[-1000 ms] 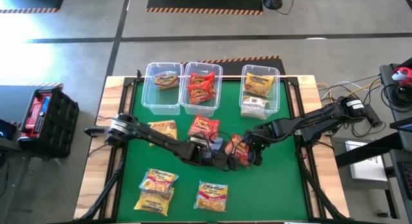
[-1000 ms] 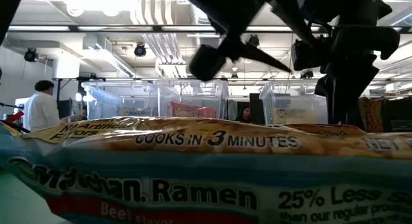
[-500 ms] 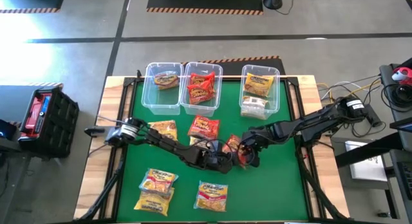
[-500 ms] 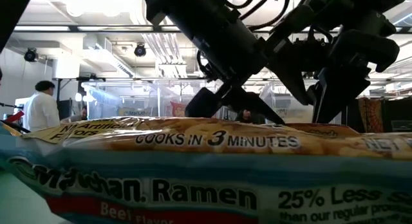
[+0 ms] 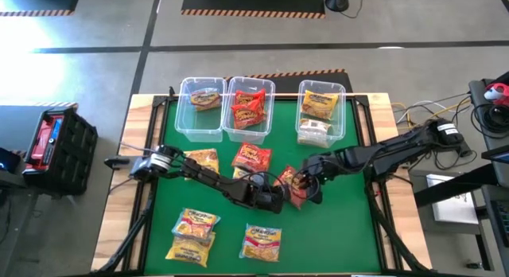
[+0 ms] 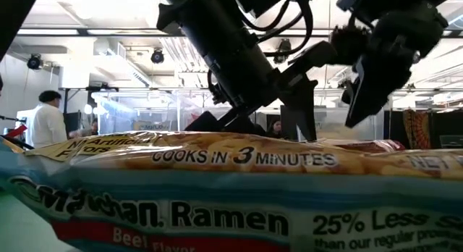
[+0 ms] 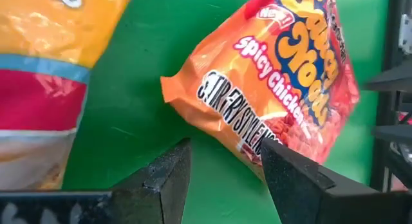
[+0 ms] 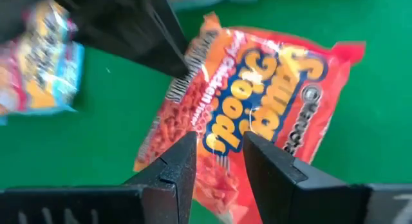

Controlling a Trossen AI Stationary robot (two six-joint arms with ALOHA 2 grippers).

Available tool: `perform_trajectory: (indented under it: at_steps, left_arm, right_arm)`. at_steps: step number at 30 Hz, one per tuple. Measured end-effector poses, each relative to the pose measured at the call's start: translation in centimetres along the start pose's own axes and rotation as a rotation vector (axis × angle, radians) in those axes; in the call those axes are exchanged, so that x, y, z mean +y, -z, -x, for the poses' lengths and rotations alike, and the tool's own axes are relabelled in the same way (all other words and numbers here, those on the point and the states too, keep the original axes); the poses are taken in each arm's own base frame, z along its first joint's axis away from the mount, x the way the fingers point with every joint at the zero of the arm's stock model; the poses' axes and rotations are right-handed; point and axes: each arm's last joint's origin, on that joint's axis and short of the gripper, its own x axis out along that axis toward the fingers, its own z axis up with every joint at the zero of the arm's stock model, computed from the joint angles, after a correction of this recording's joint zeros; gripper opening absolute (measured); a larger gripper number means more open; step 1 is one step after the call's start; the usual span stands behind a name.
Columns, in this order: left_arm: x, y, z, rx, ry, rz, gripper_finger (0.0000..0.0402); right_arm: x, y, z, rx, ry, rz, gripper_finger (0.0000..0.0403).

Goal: Sort Maruchan noodles
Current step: Put the bottom orange noodle pack into the top center transparent bin

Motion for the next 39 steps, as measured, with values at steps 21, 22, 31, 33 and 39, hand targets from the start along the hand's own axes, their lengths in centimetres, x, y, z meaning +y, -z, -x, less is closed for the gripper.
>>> perform_trajectory:
  at_steps: [21,22,31,33,39]
  left_arm:
    - [1.2,-1.1,-1.5,-0.009,-0.104,-0.015,0.0170]
    - [1.2,-1.1,-1.5,-0.009,-0.105,-0.016,0.0170]
    - [1.2,-1.3,-1.7,0.008,-0.111,-0.045,0.0170]
    - [1.2,-1.3,-1.7,0.009,-0.110,-0.053,0.0170]
    - [1.2,-1.3,-1.8,0.012,-0.113,-0.068,0.0170]
  right_arm:
    - [-3.0,1.9,4.0,0.151,0.179,-0.263,0.0190]
    - [-3.1,1.9,3.9,0.161,0.168,-0.272,0.0199]
    - [-3.2,0.8,2.5,0.160,0.011,-0.301,0.0263]
    - [-3.2,0.7,2.3,0.154,0.009,-0.298,0.0270]
    - [-3.3,0.3,1.2,0.145,0.005,-0.304,0.0274]
